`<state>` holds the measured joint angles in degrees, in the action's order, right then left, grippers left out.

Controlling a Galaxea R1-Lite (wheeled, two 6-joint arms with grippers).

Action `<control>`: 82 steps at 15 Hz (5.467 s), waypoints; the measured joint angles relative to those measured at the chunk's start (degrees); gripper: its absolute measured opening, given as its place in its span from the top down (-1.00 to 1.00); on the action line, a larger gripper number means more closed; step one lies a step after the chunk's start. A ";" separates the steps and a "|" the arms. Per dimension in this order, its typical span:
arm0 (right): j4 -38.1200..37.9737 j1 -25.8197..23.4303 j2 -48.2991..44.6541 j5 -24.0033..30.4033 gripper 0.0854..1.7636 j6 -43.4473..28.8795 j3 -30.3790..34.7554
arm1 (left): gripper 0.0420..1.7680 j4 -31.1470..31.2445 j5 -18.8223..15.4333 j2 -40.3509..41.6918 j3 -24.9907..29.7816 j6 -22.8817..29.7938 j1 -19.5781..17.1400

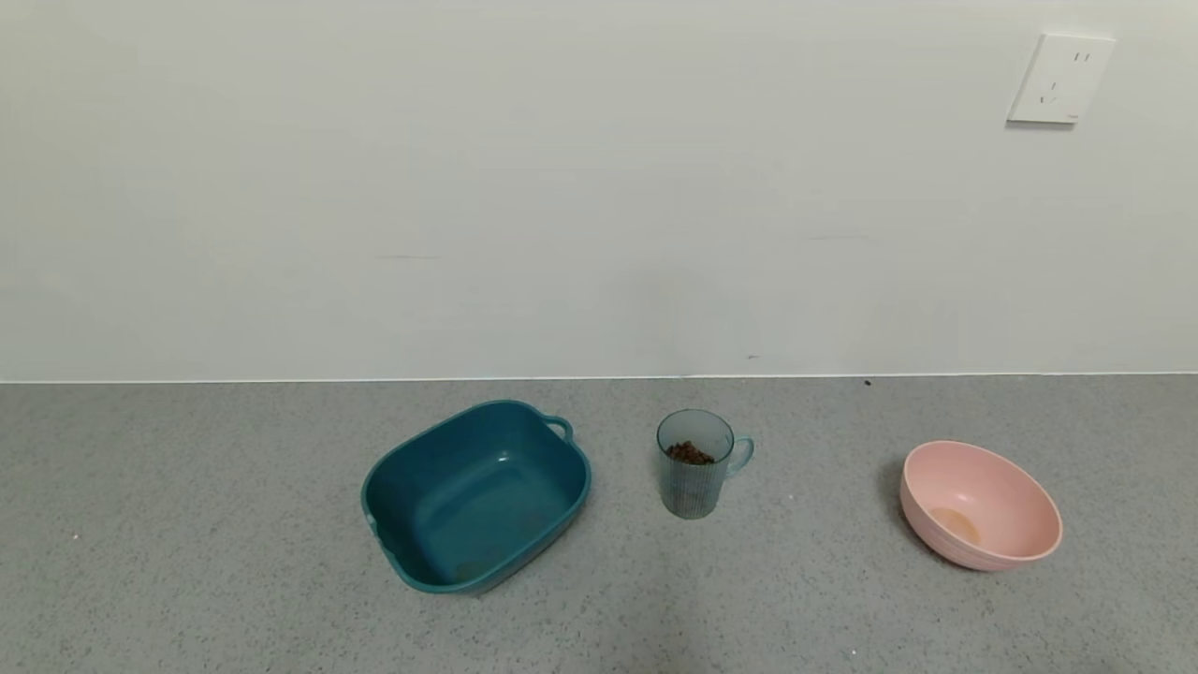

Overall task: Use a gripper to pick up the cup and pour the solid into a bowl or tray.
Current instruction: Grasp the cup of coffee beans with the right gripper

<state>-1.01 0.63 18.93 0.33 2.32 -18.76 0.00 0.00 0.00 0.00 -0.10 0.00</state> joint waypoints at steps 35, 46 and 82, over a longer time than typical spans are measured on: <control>43.84 43.46 102.95 -28.36 -0.94 -18.49 -31.79 | -0.98 0.02 0.00 0.00 0.00 0.00 0.00; 47.98 43.04 111.97 -33.32 -0.94 -18.25 -41.27 | -0.98 0.00 0.00 0.00 0.00 0.00 0.00; 73.97 42.83 119.24 -32.93 -0.94 -9.31 -36.89 | -0.98 0.02 0.00 0.00 0.00 0.00 0.00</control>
<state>72.96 43.46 138.17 -32.60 -7.00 -55.65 0.02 0.00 0.00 0.00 -0.10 0.00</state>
